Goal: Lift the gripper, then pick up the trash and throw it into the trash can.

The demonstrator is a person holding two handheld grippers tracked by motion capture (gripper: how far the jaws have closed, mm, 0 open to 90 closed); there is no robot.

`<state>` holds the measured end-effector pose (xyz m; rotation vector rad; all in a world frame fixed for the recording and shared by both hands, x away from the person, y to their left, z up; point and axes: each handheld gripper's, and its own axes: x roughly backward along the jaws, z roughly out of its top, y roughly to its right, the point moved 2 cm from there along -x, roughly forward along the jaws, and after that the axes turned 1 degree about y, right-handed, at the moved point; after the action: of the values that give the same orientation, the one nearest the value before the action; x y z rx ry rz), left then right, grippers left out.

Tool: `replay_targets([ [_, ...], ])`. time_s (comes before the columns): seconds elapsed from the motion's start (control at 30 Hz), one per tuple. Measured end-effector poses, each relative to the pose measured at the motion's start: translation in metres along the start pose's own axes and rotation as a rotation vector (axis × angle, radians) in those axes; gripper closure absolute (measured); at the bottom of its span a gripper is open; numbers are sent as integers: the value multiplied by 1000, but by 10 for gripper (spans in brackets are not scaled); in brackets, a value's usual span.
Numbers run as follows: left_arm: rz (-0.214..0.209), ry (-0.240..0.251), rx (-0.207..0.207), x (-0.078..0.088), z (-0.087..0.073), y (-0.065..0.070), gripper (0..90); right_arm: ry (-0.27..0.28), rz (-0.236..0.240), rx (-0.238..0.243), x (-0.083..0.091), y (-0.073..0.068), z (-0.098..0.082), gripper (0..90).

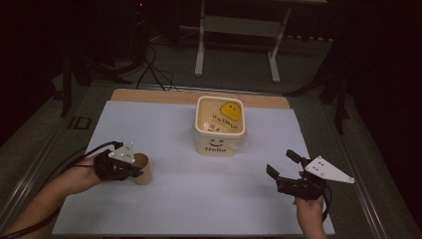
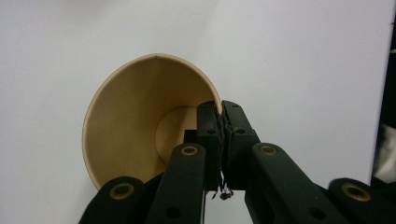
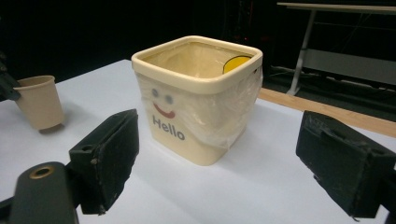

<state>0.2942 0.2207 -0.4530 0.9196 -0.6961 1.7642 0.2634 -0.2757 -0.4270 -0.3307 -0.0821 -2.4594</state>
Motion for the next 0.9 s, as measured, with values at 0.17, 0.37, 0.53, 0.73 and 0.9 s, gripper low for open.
replay_targets([
  [0.17, -8, 13, -25, 13, 12, 1, 886, 2, 0, -6, 0, 1, 0, 133],
  [0.37, -20, 42, -25, 28, 25, -1, 886, 1, 5, -9, 0, 1, 0, 134],
  [0.53, -22, 20, -29, 36, 34, -2, 886, 1, 3, -8, 0, 1, 0, 133],
  [0.73, -38, 32, -22, 46, 47, -5, 886, 4, 5, -8, -1, 1, 1, 133],
  [0.9, -55, 33, -32, 55, 60, -8, 887, 2, 8, -9, -1, 1, 0, 133],
])
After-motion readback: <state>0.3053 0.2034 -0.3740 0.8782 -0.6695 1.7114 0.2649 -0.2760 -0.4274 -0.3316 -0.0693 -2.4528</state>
